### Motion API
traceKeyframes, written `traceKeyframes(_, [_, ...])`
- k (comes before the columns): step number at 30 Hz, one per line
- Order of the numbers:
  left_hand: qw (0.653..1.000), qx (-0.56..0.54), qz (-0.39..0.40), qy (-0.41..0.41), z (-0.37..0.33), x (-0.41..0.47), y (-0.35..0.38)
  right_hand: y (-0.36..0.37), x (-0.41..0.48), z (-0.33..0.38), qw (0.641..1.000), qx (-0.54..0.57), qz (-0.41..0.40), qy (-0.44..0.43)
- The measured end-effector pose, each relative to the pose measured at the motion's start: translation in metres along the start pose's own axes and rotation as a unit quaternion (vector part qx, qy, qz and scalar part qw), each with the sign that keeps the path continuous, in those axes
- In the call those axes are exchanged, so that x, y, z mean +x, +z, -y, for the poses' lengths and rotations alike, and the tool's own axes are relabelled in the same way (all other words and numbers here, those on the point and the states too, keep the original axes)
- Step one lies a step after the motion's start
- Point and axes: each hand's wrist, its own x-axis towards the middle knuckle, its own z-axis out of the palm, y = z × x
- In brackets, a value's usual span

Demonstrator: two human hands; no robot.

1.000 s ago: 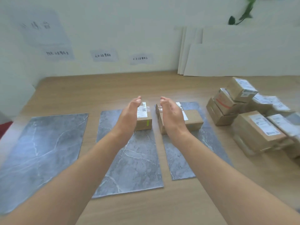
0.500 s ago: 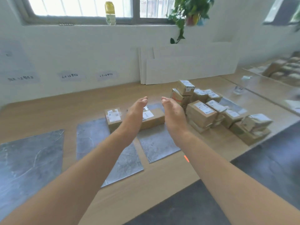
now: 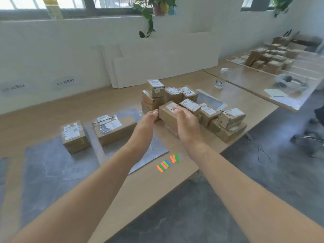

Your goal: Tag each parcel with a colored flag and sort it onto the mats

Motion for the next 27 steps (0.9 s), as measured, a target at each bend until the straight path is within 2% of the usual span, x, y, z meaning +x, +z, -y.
traceKeyframes(6, [0.998,-0.031,-0.036,-0.045,0.011,0.044,0.082,-0.075,0.053,-0.034,1.0,-0.016,0.002,0.018])
traceKeyframes(12, [0.996,-0.035,-0.035,-0.075,0.008,0.079,0.117,-0.106,0.1,-0.051,0.999,-0.025,0.009,0.027])
traceKeyframes(27, [0.992,-0.04,-0.072,-0.097,0.057,0.24,0.088,-0.053,0.245,-0.111,0.995,-0.048,0.024,0.082])
